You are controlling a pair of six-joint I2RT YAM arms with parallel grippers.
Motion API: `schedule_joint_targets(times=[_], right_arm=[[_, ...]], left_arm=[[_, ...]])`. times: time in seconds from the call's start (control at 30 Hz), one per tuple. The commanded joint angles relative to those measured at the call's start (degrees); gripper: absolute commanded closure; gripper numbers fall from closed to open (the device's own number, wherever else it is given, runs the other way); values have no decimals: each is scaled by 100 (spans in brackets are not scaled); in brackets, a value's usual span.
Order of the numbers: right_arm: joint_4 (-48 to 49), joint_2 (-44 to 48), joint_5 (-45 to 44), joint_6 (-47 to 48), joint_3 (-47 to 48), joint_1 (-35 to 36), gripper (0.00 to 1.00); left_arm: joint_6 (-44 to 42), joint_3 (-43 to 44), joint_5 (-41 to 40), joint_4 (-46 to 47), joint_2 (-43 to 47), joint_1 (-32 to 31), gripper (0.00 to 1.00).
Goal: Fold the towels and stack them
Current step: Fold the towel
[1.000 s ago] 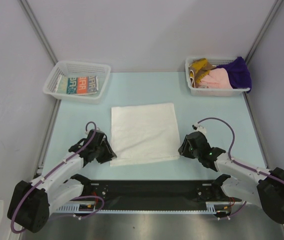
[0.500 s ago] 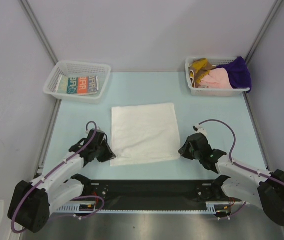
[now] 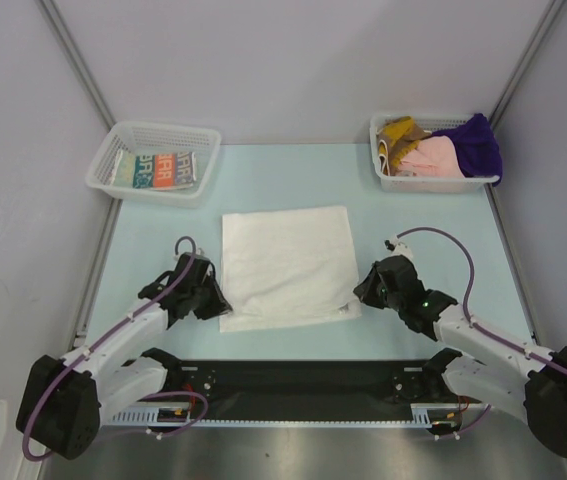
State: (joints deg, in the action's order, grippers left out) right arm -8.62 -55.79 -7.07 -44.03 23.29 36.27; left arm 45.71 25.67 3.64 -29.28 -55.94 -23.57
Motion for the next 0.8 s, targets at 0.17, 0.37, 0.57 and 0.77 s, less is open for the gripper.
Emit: schedule_joint_targets(times=[0.17,0.37,0.57,0.77], right_arm=[[-105,51,-93,176,246,-41,98],[-227,85,-145,246,343,-41,98],[-289,86,-163,299,440,-94,98],[-228,-2,-110,334,483,-129,97]], left_arm=[[34,70,66,88,198,-42,51],[96,166,-91,-165,65,-69,71],[87,131,-30,-245,163,-86,89],[-10,219,84,114,-346,-121,89]])
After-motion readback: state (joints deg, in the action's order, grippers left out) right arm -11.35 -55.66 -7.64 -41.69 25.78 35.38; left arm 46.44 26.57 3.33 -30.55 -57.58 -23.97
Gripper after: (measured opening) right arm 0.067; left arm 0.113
